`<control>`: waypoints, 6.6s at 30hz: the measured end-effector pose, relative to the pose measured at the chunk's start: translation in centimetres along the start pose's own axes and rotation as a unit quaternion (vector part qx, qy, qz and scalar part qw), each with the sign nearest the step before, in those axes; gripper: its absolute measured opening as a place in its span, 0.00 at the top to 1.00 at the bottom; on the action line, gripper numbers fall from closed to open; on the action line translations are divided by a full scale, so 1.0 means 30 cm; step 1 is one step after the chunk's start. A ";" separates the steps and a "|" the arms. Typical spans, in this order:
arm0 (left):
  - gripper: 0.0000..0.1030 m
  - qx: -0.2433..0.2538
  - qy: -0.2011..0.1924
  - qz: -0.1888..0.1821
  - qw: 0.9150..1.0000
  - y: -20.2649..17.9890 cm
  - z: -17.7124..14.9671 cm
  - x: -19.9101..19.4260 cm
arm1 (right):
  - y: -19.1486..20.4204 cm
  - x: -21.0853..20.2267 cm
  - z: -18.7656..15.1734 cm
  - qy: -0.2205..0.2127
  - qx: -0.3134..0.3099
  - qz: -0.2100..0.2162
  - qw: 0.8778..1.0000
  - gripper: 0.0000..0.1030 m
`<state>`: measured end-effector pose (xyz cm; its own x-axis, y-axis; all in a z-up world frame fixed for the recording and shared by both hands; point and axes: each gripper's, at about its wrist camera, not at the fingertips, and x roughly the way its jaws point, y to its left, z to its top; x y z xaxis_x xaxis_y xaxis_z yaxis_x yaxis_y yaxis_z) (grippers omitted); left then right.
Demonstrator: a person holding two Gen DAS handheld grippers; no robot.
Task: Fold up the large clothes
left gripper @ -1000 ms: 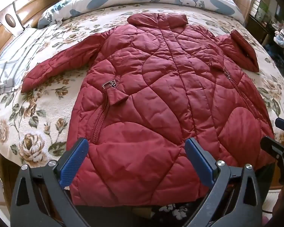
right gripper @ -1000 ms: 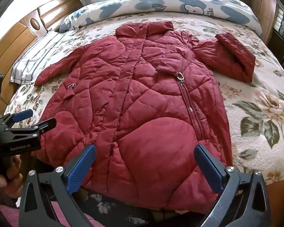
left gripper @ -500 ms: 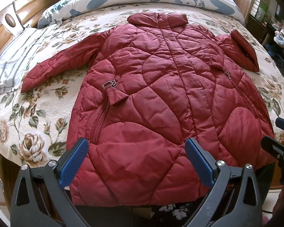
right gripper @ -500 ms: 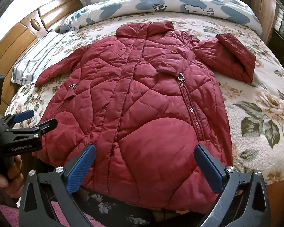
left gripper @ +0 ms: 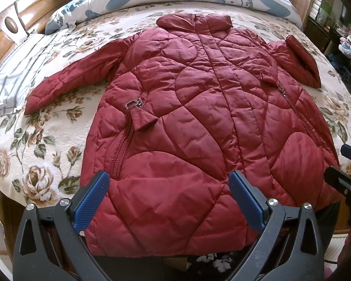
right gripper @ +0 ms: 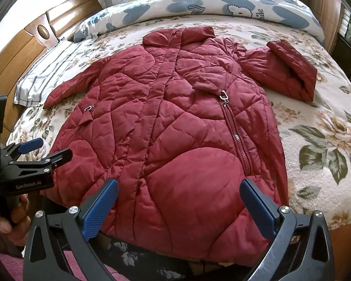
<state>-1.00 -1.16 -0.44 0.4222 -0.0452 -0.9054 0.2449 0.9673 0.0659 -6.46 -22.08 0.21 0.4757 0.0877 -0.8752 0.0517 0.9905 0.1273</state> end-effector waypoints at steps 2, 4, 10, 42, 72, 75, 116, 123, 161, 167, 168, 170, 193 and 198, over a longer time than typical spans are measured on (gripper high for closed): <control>0.01 0.000 0.000 -0.001 1.000 -0.001 -0.001 0.001 | -0.007 -0.003 -0.003 -0.001 0.000 0.000 1.000 0.00; 0.01 0.001 0.000 0.000 1.000 -0.001 0.001 0.003 | -0.017 -0.005 -0.006 -0.002 0.000 0.000 1.000 0.00; 0.01 0.003 0.007 -0.004 1.000 0.003 0.018 0.028 | -0.021 0.040 0.027 -0.007 -0.001 -0.003 1.000 0.00; 0.01 -0.044 0.018 -0.036 0.998 0.101 0.256 0.185 | -0.694 0.202 0.474 -0.087 0.125 -0.101 0.983 0.17; 0.01 -0.064 0.037 -0.072 0.995 0.117 0.347 0.305 | -0.738 0.324 0.660 -0.103 0.106 -0.054 0.988 0.86; 0.01 -0.070 0.034 -0.095 0.992 0.129 0.351 0.298 | -0.640 0.319 0.664 -0.107 0.094 -0.017 0.990 0.86; 0.84 -0.149 0.062 -0.304 0.939 0.277 0.717 0.591 | 0.098 0.585 0.595 -0.028 -0.118 0.205 0.971 0.75; 0.87 -0.100 0.011 -0.217 0.971 0.328 0.739 0.538 | -0.066 0.511 0.553 -0.046 -0.069 0.175 0.981 0.67; 0.83 -0.040 0.012 -0.134 0.990 0.170 0.662 0.614 | -0.333 0.603 0.696 -0.057 0.053 0.010 0.997 0.53; 0.83 -0.036 0.014 -0.129 0.991 0.163 0.660 0.619 | -0.189 0.585 0.692 -0.048 0.000 0.032 0.998 0.47; 0.83 -0.037 0.014 -0.130 0.991 0.165 0.655 0.621 | -0.181 0.619 0.690 -0.034 -0.004 0.023 0.999 0.47; 0.84 -0.043 0.014 -0.138 0.989 0.175 0.650 0.632 | -0.191 0.684 0.680 -0.013 -0.004 0.015 1.000 0.47; 0.62 -0.125 -0.026 -0.190 0.974 0.336 0.587 0.488 | -0.189 0.511 0.620 -0.059 0.023 0.058 0.996 0.46; 0.62 -0.157 -0.033 -0.192 0.968 0.404 0.556 0.463 | -0.166 0.467 0.588 -0.051 0.014 0.068 0.996 0.42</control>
<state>22.39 5.78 -5.23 0.4103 -0.4232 -0.8078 0.1219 0.9033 -0.4113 15.43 -27.64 -4.45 0.5664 0.2088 -0.7972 0.0041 0.9667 0.2560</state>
